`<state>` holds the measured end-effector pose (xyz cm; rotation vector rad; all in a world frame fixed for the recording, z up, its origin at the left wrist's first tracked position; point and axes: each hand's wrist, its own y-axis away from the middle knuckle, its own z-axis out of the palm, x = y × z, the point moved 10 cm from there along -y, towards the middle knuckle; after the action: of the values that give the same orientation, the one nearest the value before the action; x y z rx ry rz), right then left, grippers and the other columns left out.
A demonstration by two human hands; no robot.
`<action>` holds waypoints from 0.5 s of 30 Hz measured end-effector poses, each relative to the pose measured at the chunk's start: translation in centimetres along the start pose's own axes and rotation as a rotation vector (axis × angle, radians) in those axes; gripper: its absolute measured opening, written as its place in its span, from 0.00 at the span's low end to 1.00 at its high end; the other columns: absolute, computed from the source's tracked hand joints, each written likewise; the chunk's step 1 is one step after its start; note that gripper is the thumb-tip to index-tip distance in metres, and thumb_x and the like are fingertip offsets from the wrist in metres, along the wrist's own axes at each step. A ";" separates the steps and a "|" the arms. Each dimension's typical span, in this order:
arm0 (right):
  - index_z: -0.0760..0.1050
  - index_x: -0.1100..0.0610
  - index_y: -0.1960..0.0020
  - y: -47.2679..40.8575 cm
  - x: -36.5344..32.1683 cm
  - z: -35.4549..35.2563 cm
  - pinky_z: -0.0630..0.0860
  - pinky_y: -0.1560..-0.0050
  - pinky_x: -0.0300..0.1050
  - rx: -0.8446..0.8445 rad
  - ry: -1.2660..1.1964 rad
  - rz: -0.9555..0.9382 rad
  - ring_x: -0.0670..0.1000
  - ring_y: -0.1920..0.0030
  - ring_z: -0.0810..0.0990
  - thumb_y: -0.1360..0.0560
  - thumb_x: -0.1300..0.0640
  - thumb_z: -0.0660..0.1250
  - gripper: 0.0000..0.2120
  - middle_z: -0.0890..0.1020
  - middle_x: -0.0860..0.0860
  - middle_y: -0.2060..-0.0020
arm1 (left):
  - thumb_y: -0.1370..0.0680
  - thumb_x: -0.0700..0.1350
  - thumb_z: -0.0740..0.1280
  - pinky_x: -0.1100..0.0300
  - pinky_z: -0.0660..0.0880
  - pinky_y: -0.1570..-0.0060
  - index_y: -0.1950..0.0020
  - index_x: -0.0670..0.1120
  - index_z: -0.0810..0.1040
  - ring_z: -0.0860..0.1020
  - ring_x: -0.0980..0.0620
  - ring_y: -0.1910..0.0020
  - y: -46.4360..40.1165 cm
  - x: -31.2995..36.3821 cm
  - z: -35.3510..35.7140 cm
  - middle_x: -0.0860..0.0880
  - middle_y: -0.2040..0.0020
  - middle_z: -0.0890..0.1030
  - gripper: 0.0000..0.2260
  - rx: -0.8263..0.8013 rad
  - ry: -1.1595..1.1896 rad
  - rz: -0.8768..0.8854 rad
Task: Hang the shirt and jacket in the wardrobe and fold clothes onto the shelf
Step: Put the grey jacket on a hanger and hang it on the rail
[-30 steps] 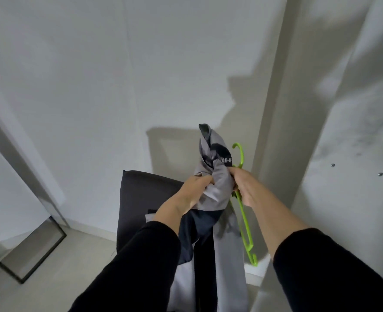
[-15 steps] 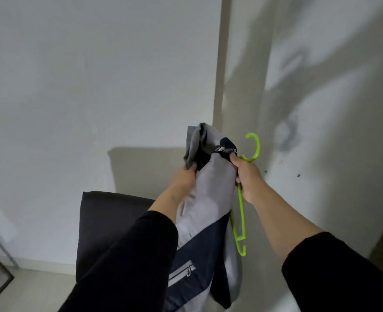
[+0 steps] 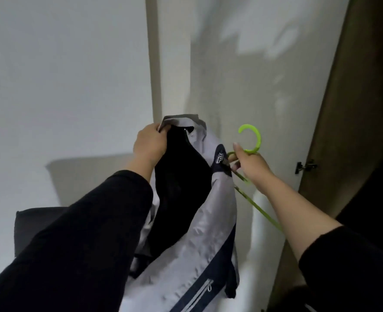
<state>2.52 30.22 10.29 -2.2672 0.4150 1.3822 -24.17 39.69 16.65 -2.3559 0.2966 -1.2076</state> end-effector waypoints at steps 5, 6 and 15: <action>0.72 0.55 0.78 1.9 -0.8 -7.1 0.74 0.59 0.48 0.229 -0.069 -0.053 0.54 0.72 0.73 0.24 0.50 0.54 0.25 0.73 0.48 0.85 | 0.22 0.51 0.61 0.57 0.67 0.60 0.60 0.50 0.77 0.75 0.43 0.58 1.6 3.8 2.9 0.47 0.60 0.77 0.10 -0.109 -0.302 0.081; 0.71 0.55 0.76 2.5 -0.9 -7.9 0.75 0.61 0.48 0.235 -0.105 -0.056 0.54 0.74 0.72 0.24 0.51 0.55 0.24 0.72 0.48 0.86 | 0.22 0.52 0.62 0.58 0.68 0.61 0.61 0.49 0.78 0.76 0.43 0.57 2.0 4.0 3.8 0.47 0.60 0.77 0.11 -0.127 -0.340 0.084; 0.65 0.56 0.76 6.1 1.4 -12.0 0.62 0.72 0.41 0.095 -0.164 0.002 0.51 0.77 0.59 0.27 0.54 0.54 0.19 0.63 0.50 0.82 | 0.24 0.59 0.64 0.57 0.68 0.61 0.55 0.45 0.81 0.74 0.44 0.60 3.6 4.5 6.5 0.46 0.58 0.78 0.18 -0.149 -0.393 0.010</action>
<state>9.31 18.72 12.48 -2.0603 0.4193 1.5035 -16.18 36.80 14.80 -2.6497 0.2706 -0.7131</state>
